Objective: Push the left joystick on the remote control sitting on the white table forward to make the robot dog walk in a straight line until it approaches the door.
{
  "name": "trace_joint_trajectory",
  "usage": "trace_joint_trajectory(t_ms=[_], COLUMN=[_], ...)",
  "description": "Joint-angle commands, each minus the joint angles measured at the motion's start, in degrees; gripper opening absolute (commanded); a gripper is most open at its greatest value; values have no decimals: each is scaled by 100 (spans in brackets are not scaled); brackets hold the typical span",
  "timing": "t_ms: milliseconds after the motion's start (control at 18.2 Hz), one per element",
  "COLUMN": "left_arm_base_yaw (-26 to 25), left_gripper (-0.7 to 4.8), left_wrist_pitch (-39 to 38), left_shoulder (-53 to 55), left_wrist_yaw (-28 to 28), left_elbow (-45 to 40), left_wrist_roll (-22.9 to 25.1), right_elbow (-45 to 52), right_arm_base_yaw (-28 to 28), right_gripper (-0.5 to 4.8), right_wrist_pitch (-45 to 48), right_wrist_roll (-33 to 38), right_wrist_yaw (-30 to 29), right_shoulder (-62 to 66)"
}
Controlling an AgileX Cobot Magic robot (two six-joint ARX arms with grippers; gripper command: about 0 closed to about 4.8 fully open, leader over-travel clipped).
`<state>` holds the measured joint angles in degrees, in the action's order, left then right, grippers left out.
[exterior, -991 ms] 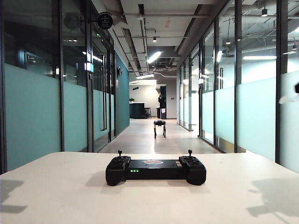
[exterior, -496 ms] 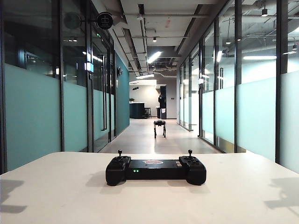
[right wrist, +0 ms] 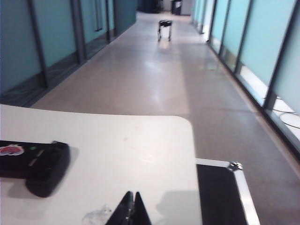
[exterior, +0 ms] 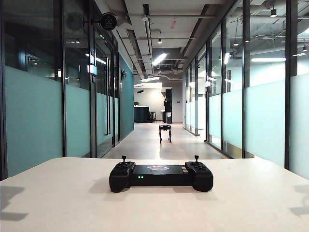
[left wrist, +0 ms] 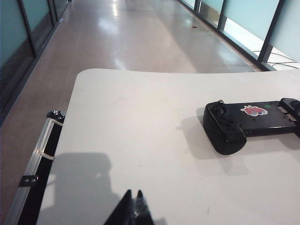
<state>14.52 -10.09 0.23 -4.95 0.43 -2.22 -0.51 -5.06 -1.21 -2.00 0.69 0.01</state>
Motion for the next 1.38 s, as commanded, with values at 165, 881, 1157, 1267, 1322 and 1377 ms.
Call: trace_joint_trajectory(t_ms=[165,881,1157,1267,1322,1377], left_arm_base_yaw=[-4,-4,-4,-4,-4,-4], left_gripper=[-5,-5,-5,-5,-5,-5], left_wrist_pitch=[-42,-42,-42,-42,-42,-42], left_shoulder=[4,4,4,7,4,4], left_wrist_yaw=[22,22,22,22,22,22], left_elbow=[11,11,11,11,11,11], left_wrist_roll=[7,7,7,7,7,7], right_elbow=[4,4,4,4,4,4], right_arm_base_yaw=[197,175,179,179,181,179], right_gripper=[-1,-2,-1,-1,-1,-1], right_wrist_pitch=[-22,-33,-31,-31,-31,-31], right_wrist_roll=[48,9,28,26,26,26], right_wrist_yaw=[-195,407,146,155,216,214], right_shoulder=[-7,-7,-7,-7,-7,-7])
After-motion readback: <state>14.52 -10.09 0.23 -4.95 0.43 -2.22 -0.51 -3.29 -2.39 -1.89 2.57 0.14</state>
